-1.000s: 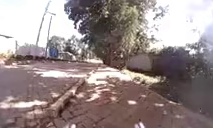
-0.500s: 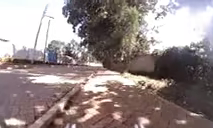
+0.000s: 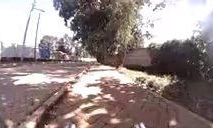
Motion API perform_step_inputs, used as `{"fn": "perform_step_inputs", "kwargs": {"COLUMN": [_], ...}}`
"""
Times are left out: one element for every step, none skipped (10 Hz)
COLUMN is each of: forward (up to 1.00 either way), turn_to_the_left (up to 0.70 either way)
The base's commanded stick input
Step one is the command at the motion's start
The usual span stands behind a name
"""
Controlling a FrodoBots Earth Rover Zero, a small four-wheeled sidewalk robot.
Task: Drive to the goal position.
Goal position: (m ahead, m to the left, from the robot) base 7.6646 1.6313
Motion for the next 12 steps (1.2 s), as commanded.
{"fn": "perform_step_inputs", "kwargs": {"forward": [1.00,1.00,1.00,1.00,1.00,1.00,1.00,1.00,1.00,1.00,1.00,1.00], "turn_to_the_left": [0.00,0.00,0.00,0.00,0.00,0.00,0.00,0.00,0.00,0.00,0.00,0.00]}}
